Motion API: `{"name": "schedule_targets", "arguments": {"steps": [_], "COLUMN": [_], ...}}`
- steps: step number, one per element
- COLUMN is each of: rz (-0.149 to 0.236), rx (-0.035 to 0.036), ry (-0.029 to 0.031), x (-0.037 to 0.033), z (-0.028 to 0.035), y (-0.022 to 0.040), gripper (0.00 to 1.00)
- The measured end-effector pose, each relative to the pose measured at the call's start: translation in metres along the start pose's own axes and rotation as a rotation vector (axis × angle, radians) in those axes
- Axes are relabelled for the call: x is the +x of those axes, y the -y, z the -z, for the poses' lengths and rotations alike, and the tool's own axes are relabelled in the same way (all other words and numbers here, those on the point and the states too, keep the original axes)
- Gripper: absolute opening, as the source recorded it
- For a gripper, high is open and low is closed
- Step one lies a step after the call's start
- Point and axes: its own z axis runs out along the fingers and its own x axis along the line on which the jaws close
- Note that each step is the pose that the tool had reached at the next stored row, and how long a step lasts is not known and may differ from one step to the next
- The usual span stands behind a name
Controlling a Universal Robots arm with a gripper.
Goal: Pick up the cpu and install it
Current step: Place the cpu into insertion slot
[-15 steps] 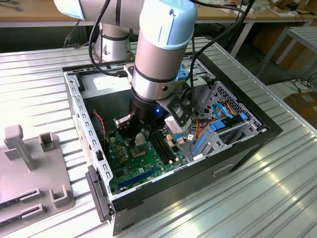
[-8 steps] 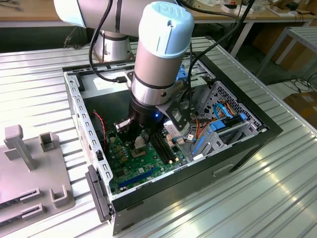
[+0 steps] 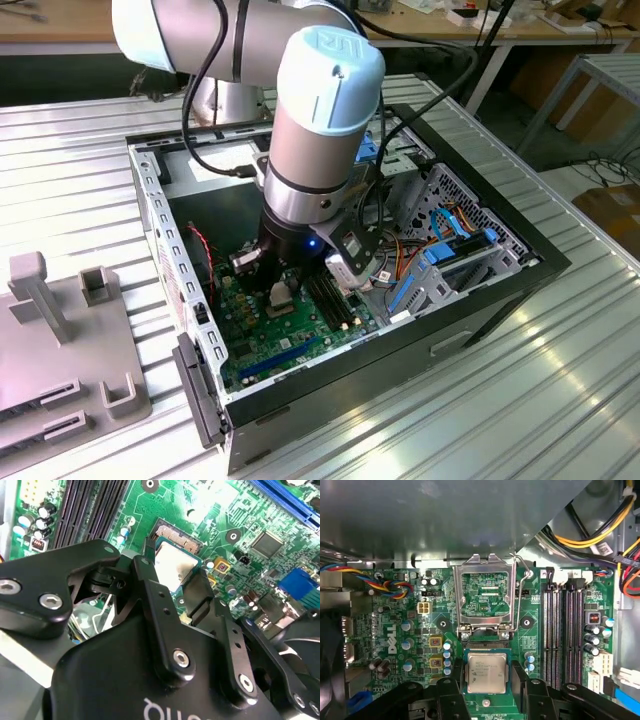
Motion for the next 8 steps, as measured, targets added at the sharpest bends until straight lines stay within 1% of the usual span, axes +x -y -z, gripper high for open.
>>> {"name": "schedule_targets", "arguments": {"steps": [2, 3, 8], "rz": [-0.003, -0.004, -0.005], "rx": [0.0, 0.0001, 0.0], "ry": [-0.0016, -0.0026, -0.0046], "x": [0.0, 0.0, -0.0008], "z": [-0.0031, -0.0067, -0.0139], "y": [0.0002, 0.0004, 0.0025], "gripper": [0.47, 0.47, 0.47]}}
